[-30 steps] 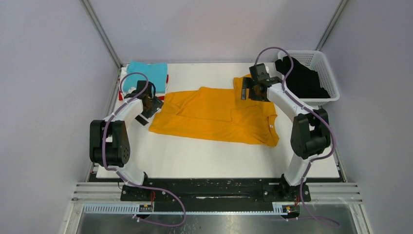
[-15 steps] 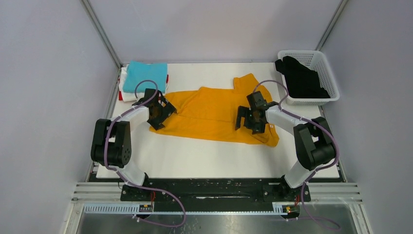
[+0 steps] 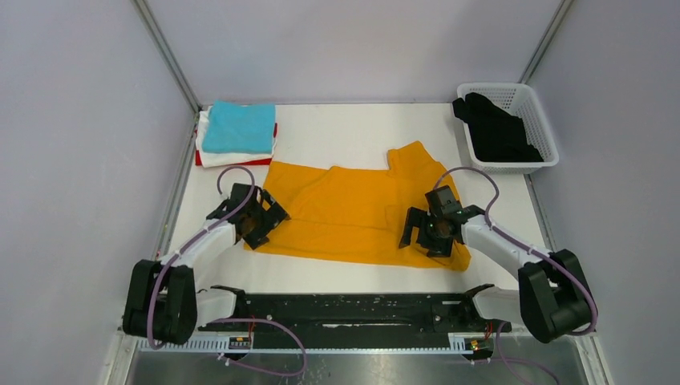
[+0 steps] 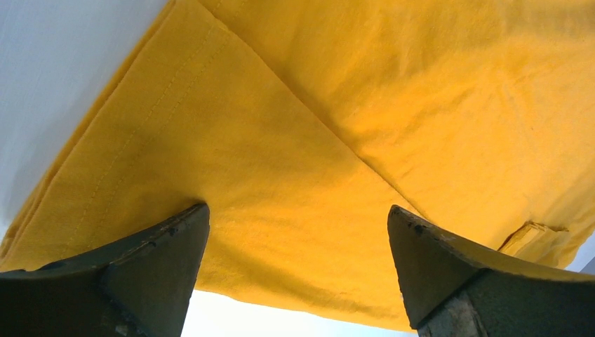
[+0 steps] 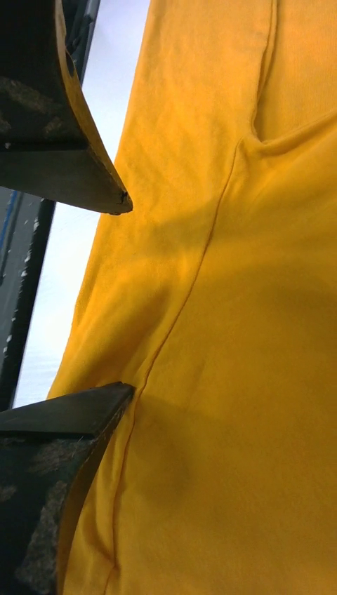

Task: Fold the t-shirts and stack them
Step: Grab the side of the flattened tshirt furthest away from the robot with both arms

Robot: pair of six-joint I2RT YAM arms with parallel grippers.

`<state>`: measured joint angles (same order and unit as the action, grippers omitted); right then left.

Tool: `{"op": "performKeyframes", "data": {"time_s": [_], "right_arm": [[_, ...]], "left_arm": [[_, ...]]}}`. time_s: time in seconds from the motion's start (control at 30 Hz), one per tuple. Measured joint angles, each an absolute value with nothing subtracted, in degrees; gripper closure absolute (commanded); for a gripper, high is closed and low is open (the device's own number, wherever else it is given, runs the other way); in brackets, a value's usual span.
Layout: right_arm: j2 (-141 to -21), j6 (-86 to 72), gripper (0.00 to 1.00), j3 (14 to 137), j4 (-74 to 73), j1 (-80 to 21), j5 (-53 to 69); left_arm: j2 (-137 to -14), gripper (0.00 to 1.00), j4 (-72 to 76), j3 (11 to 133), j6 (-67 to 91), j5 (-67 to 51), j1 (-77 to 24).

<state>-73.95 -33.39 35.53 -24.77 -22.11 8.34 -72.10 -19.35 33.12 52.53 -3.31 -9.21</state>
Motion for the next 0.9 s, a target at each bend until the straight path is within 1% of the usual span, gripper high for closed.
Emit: {"op": "performKeyframes", "data": {"time_s": [0.13, 0.23, 0.33, 0.43, 0.53, 0.63, 0.7, 0.77, 0.9], "right_arm": [[-68.4, -33.2, 0.01, 32.6, -29.3, -22.1, 9.2], [-65.4, -32.4, 0.01, 32.6, -33.1, -22.1, 8.8], [-64.2, -31.3, 0.01, 35.8, -35.5, -22.1, 8.1], [-64.6, -30.6, 0.01, 42.6, -35.3, -22.1, 5.9], [-67.6, -30.1, 0.01, 49.9, -34.2, -21.7, 3.4], [-74.7, -29.7, 0.0, 58.7, -32.8, -20.4, 1.2], [-80.1, -29.4, 0.01, 63.8, -31.7, -19.3, 0.2], [-84.6, -29.1, 0.01, 67.3, -30.9, -18.7, -0.7], [-91.2, -28.7, 0.01, 71.0, -30.2, -17.9, -1.5]], "left_arm": [[-63.5, 0.01, -26.2, 29.2, 53.5, -3.0, -10.6], [-58.5, 0.01, -32.1, 28.8, 53.8, -2.3, -10.6], [-56.7, 0.01, -36.1, 31.3, 53.4, -0.8, -10.6], [-58.2, 0.01, -38.4, 37.5, 52.3, 2.6, -10.6], [-64.1, 0.01, -39.2, 46.9, 50.7, 6.2, -10.5], [-75.0, 0.01, -38.0, 58.8, 48.1, 9.3, -9.9], [-82.1, 0.03, -36.8, 64.6, 46.7, 10.7, -9.3], [-90.8, 0.06, -36.1, 71.3, 44.8, 11.2, -8.4], [-104.6, 0.11, -36.2, 80.6, 42.0, 11.2, -6.4]]}}
